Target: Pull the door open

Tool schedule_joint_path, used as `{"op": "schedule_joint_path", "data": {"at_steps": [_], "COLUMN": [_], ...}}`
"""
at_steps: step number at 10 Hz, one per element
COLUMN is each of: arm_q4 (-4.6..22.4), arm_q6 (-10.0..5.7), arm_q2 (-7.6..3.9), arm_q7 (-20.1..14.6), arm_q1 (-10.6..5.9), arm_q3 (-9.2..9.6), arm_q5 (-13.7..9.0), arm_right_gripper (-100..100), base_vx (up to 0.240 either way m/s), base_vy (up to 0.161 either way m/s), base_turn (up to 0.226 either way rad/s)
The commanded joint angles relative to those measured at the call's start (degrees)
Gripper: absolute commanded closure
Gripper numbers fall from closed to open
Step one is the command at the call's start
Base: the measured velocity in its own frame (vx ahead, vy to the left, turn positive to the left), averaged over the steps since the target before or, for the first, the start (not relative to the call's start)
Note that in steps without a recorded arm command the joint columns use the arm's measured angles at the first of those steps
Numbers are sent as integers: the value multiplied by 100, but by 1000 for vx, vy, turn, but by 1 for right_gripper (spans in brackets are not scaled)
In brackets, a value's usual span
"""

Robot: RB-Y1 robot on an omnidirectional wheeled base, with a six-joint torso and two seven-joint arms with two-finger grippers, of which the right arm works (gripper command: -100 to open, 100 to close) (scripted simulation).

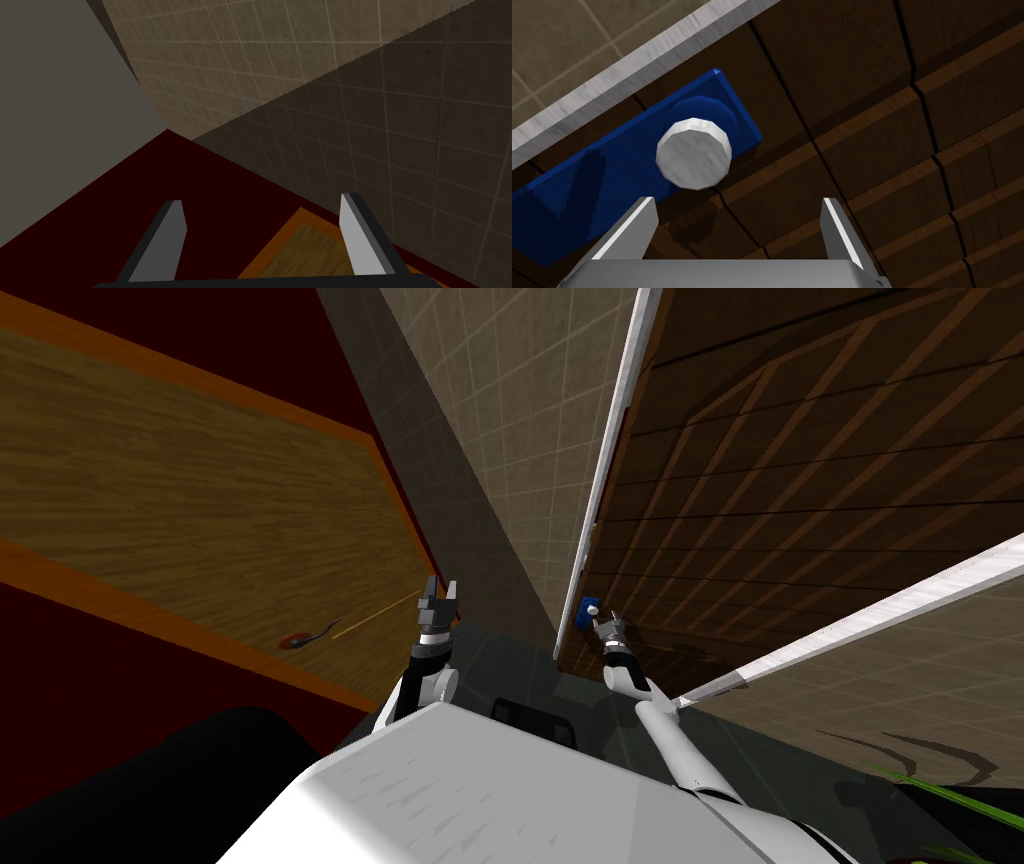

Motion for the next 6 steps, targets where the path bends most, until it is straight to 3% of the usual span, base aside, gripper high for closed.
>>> {"op": "schedule_joint_path", "data": {"at_steps": [1,3,6], "arm_q4": [4,42,61], "arm_q6": [42,121,160], "arm_q2": [34,169,235], "arm_q7": [-207,-578,-900], "arm_q1": [-33,-132,-181], "arm_q3": [8,36,50], "arm_q5": [-98,-415,-569], "arm_right_gripper": [-100,-100,-100], "base_vx": [-60,-73,-62], "base_vy": [-43,-61,-42], "base_turn": [33,64,42]}}
